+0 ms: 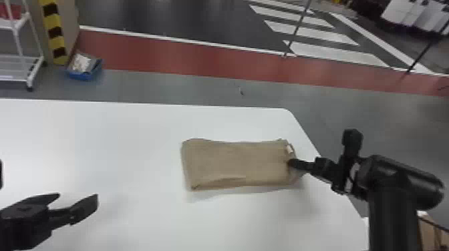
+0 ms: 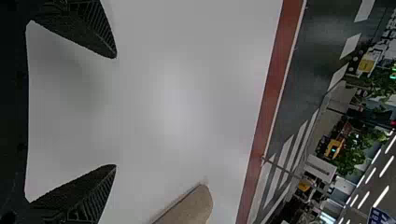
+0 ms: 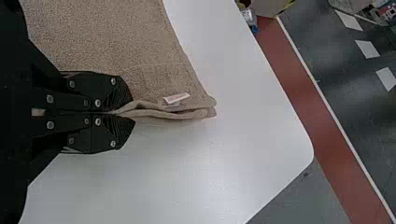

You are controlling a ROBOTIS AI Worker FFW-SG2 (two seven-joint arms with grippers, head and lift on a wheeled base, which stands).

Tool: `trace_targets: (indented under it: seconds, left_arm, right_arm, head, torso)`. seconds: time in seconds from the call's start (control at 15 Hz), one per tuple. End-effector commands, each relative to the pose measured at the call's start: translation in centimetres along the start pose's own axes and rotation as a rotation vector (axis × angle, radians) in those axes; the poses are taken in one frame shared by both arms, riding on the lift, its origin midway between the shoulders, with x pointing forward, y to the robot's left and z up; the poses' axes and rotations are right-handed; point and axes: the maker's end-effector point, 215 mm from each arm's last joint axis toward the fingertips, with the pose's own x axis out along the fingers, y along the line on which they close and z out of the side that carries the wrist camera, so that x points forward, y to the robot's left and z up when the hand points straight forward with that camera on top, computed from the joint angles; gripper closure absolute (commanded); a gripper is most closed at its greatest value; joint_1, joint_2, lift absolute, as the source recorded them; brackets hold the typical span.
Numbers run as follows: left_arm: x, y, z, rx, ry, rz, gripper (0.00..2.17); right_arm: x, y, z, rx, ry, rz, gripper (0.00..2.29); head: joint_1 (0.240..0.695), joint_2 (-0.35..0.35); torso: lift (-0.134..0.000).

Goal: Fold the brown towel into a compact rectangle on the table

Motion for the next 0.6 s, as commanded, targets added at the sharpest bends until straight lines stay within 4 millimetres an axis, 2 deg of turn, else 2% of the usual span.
trace_targets:
  seconds: [0.0,0.13,0.4,0.53]
  left_arm:
    - [-0.2,0.2,-0.2,-0.009,-0.001,0.001,0.04]
    - [-0.4,0.4,-0.4,-0.013,0.0,0.002,0.04]
    - [-0.7,0.8,-0.3,-0.017,-0.003,0.006,0.04]
    - [-0.8,0.9,-0.2,-0.017,-0.007,0.007,0.04]
  right_arm:
    - [-1.0,0.3,0.4,0.042,-0.029,0.034,1.21]
    - [-3.1,1.2,1.5,0.1,-0.063,0.092,1.21]
    - [-9.3,0.9,4.6,0.179,-0.139,0.143,1.21]
    - [-11.3,1.3,5.6,0.19,-0.153,0.162,1.21]
  head:
    - [0.695,-0.35]
    - [0.695,-0.35]
    - [0.695,-0.35]
    - [0.695,-0.35]
  torso:
    - [-0.124]
    - [-0.124]
    - [-0.124]
    - [-0.124]
